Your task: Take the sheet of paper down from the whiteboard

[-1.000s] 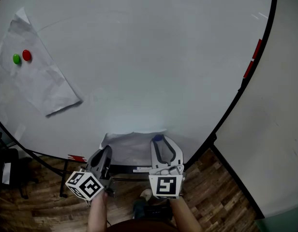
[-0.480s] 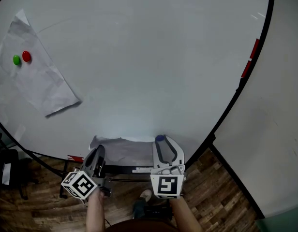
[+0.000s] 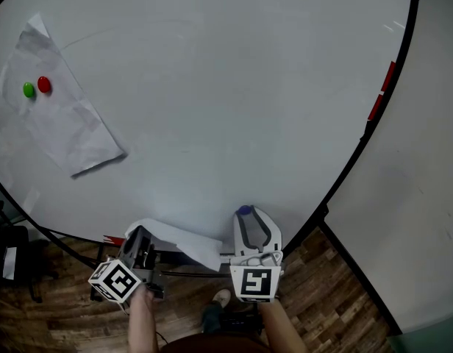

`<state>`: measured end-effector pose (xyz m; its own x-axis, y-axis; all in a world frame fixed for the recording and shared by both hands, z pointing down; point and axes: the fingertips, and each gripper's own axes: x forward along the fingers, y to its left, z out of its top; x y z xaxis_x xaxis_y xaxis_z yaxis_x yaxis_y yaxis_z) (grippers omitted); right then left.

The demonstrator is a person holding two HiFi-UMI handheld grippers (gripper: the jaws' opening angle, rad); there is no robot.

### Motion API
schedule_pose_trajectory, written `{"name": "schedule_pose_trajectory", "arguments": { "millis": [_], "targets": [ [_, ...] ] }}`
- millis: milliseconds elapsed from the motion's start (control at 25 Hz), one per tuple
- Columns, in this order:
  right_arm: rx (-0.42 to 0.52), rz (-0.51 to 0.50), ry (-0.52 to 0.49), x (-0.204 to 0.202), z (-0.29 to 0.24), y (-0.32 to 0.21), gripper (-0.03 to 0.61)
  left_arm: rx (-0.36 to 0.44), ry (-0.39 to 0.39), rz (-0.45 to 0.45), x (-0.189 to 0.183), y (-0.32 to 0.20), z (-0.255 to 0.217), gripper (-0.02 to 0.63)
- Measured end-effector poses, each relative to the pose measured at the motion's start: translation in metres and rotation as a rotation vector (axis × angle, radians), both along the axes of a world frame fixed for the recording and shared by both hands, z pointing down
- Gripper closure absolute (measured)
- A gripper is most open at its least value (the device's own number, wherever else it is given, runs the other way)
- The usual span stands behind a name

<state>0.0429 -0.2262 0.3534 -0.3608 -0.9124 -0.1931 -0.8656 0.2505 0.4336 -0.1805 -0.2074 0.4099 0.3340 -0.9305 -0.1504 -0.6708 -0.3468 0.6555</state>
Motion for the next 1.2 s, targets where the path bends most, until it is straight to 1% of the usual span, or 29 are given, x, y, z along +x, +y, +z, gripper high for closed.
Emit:
{"name": "schedule_pose_trajectory", "arguments": {
  "millis": [240, 400, 560, 760, 920, 1200],
  "targets": [
    [-0.009, -0.003, -0.008, 0.0005, 0.0018, 0.0008, 0.440, 0.008, 0.015, 0.000, -0.0023, 0.0006, 0.0003, 0.591],
    [-0.035, 0.012, -0.010, 0.0029, 0.0038, 0.0006, 0.440, 0.003, 0.017, 0.000, -0.0028, 0.0002, 0.0008, 0.591],
    [-0.006, 0.006, -0.010, 0.0017, 0.0021, 0.0002, 0.440, 0.005, 0.017, 0.000, -0.0037, -0.0002, 0.0009, 0.591],
    [-0.030, 0.018, -0.001, 0.0012, 0.0036, 0.0000, 0.440, 0.014, 0.032, 0.004, -0.0051, -0.0004, -0.0012, 0.591],
    [-0.015, 0.018, -0.002, 0.0009, 0.0042, -0.0014, 0.440, 0.015, 0.033, 0.004, -0.0054, -0.0011, -0.0009, 0.591],
    [-0.034, 0.023, 0.009, 0.0012, 0.0065, -0.0020, 0.441, 0.009, 0.033, 0.006, -0.0043, -0.0032, 0.0007, 0.590]
  ]
}}
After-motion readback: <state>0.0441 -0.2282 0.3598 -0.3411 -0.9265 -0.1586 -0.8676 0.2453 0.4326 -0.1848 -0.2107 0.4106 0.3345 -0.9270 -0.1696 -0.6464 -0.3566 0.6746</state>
